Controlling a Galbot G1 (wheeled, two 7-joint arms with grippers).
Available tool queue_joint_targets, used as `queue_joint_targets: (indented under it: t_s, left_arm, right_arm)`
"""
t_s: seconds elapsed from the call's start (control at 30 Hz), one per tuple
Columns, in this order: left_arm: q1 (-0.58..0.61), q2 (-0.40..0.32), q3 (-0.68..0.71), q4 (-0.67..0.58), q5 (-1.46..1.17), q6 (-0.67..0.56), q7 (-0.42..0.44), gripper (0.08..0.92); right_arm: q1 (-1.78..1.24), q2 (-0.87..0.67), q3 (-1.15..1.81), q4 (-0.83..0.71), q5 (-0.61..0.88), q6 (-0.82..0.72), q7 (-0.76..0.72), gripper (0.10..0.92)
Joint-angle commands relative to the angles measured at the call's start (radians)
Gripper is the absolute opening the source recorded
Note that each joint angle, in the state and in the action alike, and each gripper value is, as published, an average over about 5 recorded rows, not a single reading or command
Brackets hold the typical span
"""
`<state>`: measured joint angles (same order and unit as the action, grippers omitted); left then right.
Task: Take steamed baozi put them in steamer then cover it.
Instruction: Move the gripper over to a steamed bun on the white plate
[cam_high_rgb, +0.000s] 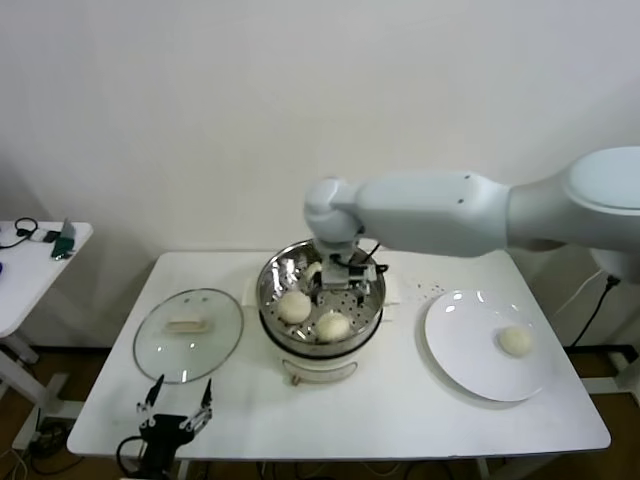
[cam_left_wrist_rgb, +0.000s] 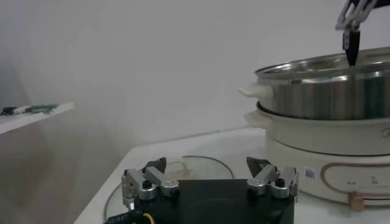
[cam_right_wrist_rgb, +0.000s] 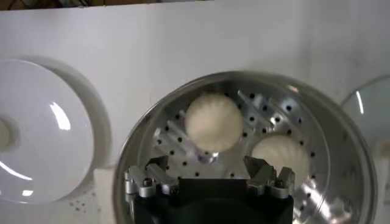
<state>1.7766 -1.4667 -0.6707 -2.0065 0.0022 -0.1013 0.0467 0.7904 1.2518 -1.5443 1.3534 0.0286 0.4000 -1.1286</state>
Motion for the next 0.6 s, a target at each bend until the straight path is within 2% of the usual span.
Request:
queue_joint_targets:
  t_s: [0.03,0.17,0.37,0.6]
  left_arm:
    - [-0.005,0.005,0.008,-0.008,0.005,0.002,0.001,0.823]
    - [-0.004,0.006,0.020,-0.016,0.015,0.005,0.001,0.823]
    - [-0.002,0.006,0.030,-0.016,0.028,0.006,0.000,0.823]
    - [0.003,0.003,0.026,-0.013,0.034,0.007,-0.001,0.823]
  right_arm:
    - [0.134,-0.262,-0.021,-0.084,0.068,-0.130,0.035,0.823]
    - [0.159,-0.382,-0.085,-0.115,0.115,-0.242,0.051,0.823]
    - [0.123,-0.582,-0.125,-0.083,0.154,-0.392,0.041,0.823]
    - [-0.060,-0.752,-0.030,-0.075,0.112,-0.450,0.005,0.823]
